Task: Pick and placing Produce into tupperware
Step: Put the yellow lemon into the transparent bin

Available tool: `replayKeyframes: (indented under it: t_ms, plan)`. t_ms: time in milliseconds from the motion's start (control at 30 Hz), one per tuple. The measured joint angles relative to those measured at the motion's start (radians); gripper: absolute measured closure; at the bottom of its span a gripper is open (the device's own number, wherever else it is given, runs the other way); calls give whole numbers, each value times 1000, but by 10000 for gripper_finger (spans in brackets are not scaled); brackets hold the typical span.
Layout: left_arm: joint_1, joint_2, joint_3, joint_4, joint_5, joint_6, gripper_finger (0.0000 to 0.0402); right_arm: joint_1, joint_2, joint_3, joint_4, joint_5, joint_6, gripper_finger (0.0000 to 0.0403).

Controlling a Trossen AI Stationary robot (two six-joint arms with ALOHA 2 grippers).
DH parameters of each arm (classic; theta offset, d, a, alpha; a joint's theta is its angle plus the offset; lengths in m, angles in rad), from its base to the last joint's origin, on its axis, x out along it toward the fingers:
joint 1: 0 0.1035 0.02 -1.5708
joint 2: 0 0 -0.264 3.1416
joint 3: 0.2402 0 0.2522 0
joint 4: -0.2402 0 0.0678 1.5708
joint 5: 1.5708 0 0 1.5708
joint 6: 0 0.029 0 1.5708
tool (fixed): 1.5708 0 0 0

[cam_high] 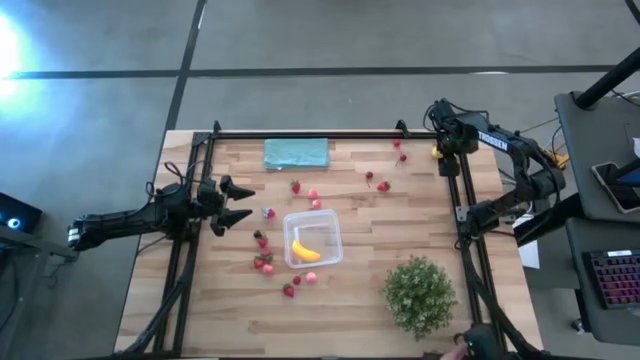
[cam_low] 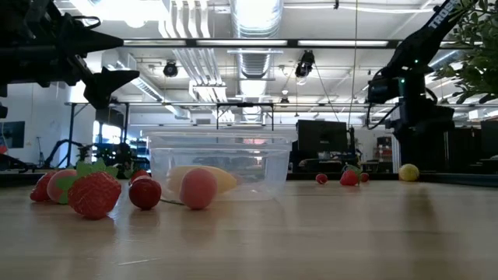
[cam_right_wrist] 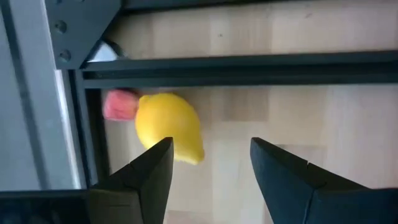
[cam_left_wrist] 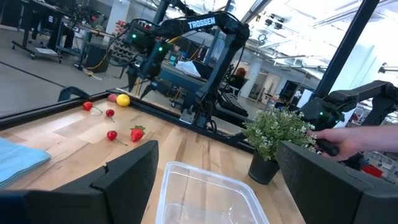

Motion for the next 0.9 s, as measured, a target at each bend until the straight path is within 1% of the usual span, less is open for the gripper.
replayKeyframes:
  t_ms: [133, 333, 567, 767, 900]
  plan:
    - [0, 0, 0, 0, 0, 0, 88, 1, 16, 0, 14, 5, 55, 197]
    - [0, 1, 0, 0, 0, 0, 88, 1, 49, 0, 29, 7, 58, 197]
    - [0, 1, 0, 0, 0, 0, 88, 1, 88, 0, 158, 7, -6, 197]
    - [0, 0, 0, 0, 0, 0, 88, 8, 107, -1, 108, -1, 25, 197]
    - [0, 1, 0, -1, 0, 0, 88, 10, 107, -1, 57, -13, 75, 197]
